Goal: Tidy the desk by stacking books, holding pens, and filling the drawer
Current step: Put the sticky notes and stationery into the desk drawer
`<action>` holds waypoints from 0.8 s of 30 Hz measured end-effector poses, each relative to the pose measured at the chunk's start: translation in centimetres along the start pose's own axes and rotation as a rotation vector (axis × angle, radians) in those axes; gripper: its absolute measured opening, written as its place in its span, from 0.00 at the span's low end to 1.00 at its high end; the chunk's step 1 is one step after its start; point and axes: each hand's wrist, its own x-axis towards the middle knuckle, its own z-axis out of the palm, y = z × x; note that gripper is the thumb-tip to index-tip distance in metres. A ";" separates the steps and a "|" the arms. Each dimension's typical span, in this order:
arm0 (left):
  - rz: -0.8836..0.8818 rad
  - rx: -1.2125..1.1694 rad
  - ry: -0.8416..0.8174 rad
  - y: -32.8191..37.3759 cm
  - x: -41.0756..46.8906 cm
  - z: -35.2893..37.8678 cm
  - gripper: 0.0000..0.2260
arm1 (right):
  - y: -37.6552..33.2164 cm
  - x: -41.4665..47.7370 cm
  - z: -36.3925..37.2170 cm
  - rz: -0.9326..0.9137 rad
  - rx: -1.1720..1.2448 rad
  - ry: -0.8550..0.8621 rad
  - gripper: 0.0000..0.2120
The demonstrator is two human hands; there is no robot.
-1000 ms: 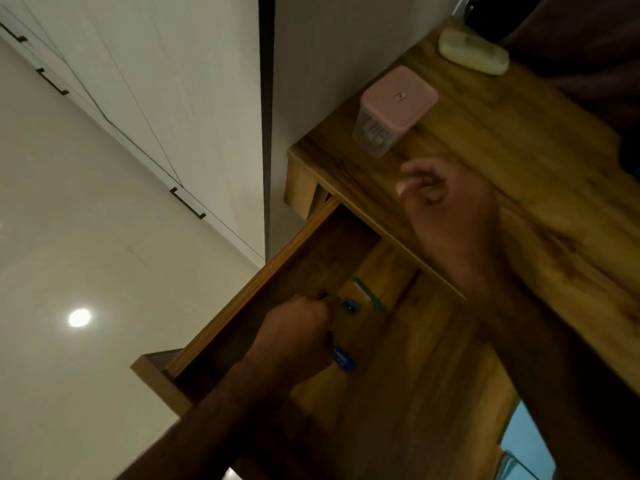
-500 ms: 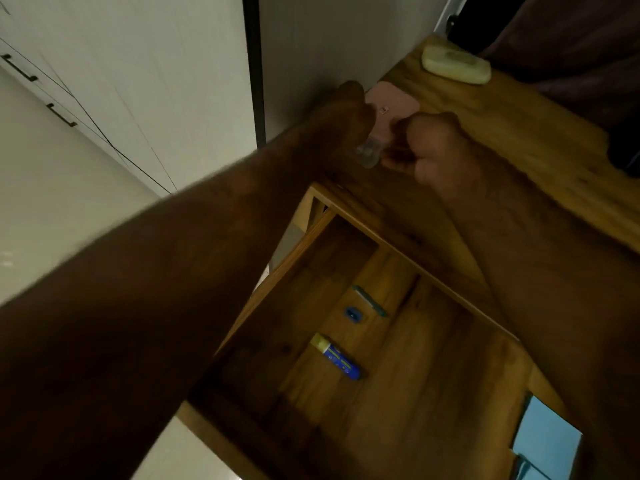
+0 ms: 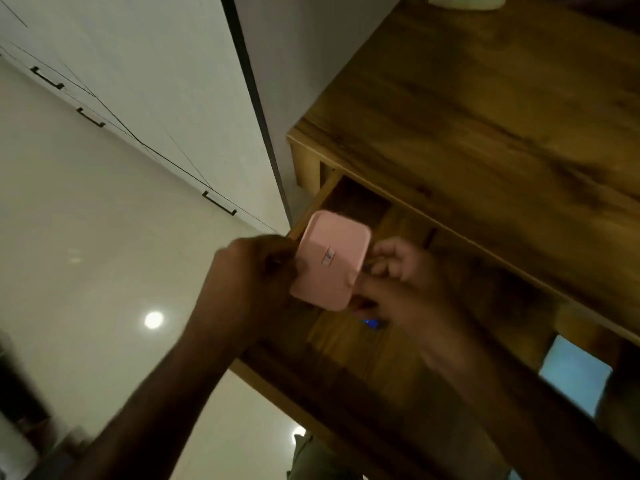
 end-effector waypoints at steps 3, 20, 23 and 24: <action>-0.142 0.077 -0.090 -1.5 -3.2 2.2 0.09 | 4.3 -1.5 0.6 0.099 -0.034 -0.065 0.17; -0.104 0.281 -0.346 -5.1 -1.2 2.6 0.11 | 8.6 0.4 7.8 0.269 -0.015 0.137 0.19; -0.027 0.295 -0.474 -4.4 -2.0 1.5 0.15 | 8.0 -0.5 8.9 0.309 0.006 0.238 0.15; -0.006 0.304 -0.499 -4.3 -2.2 1.3 0.16 | 7.7 -0.8 9.2 0.319 -0.004 0.253 0.13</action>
